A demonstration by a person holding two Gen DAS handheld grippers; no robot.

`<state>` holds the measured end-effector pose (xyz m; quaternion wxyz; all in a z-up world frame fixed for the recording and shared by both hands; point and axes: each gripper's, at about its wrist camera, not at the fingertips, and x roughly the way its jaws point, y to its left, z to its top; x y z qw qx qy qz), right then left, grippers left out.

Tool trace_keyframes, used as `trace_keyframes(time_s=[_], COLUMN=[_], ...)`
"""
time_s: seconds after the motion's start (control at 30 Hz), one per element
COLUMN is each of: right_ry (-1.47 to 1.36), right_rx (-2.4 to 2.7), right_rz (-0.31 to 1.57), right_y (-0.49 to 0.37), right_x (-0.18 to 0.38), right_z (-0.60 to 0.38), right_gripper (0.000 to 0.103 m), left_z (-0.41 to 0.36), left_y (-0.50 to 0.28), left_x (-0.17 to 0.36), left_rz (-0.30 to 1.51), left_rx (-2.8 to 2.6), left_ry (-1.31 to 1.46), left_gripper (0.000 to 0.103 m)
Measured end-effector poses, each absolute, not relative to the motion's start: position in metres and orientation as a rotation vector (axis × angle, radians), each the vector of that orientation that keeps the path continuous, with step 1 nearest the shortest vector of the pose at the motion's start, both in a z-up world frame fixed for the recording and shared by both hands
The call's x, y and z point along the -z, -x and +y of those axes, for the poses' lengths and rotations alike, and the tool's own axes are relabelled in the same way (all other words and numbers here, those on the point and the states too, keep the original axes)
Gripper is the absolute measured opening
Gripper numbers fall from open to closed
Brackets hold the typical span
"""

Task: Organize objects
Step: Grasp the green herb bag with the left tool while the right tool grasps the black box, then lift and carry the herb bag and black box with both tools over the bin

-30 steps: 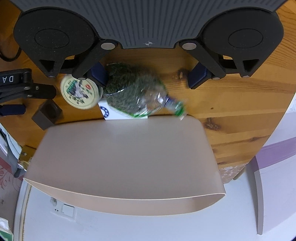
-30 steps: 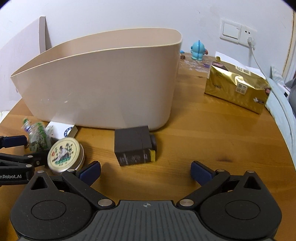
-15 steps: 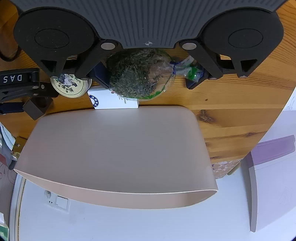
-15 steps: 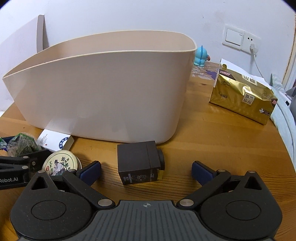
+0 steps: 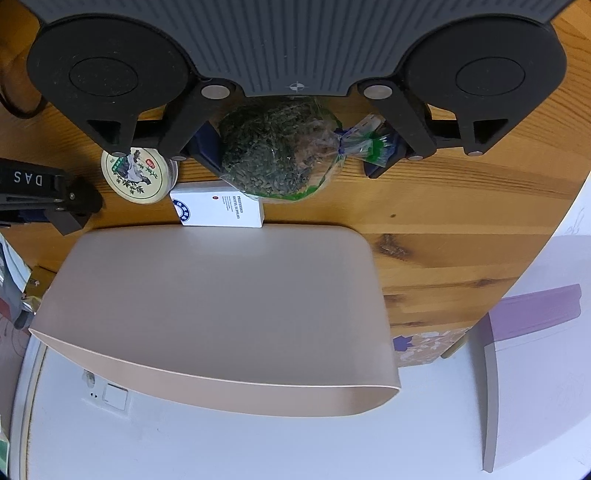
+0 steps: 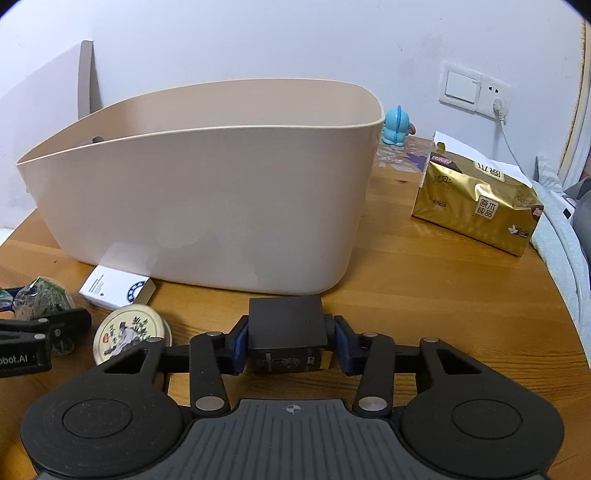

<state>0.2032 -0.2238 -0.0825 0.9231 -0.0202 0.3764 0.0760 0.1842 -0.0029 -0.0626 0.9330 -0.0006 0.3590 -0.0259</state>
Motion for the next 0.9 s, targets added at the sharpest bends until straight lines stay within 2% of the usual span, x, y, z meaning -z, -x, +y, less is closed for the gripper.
trace_keyframes(time_s=[0.1, 0.13, 0.17, 0.2, 0.9], right_ry=[0.040, 0.038, 0.034, 0.027, -0.010], right_rx=[-0.166, -0.170, -0.173, -0.177, -0.207], right_rz=[0.773, 0.774, 0.775, 0.777, 0.767], right_y=[-0.198, -0.196, -0.195, -0.193, -0.161], right_x=[0.082, 0.082, 0.082, 0.081, 0.068], right_z=[-0.223, -0.223, -0.224, -0.224, -0.230], right_gripper=[0.043, 0.043, 0.043, 0.043, 0.043], left_z=[-0.003, -0.003, -0.004, -0.004, 0.002], left_y=[-0.182, -0.180, -0.178, -0.177, -0.155], left_x=[0.061, 0.061, 0.059, 0.058, 0.045], left_rz=[0.732, 0.730, 0.726, 0.728, 0.728], left_rx=[0.057, 0.058, 0.062, 0.071, 0.082], left_ry=[-0.007, -0.011, -0.017, -0.023, 0.001], left_gripper=[0.076, 0.072, 0.063, 0.060, 0.055])
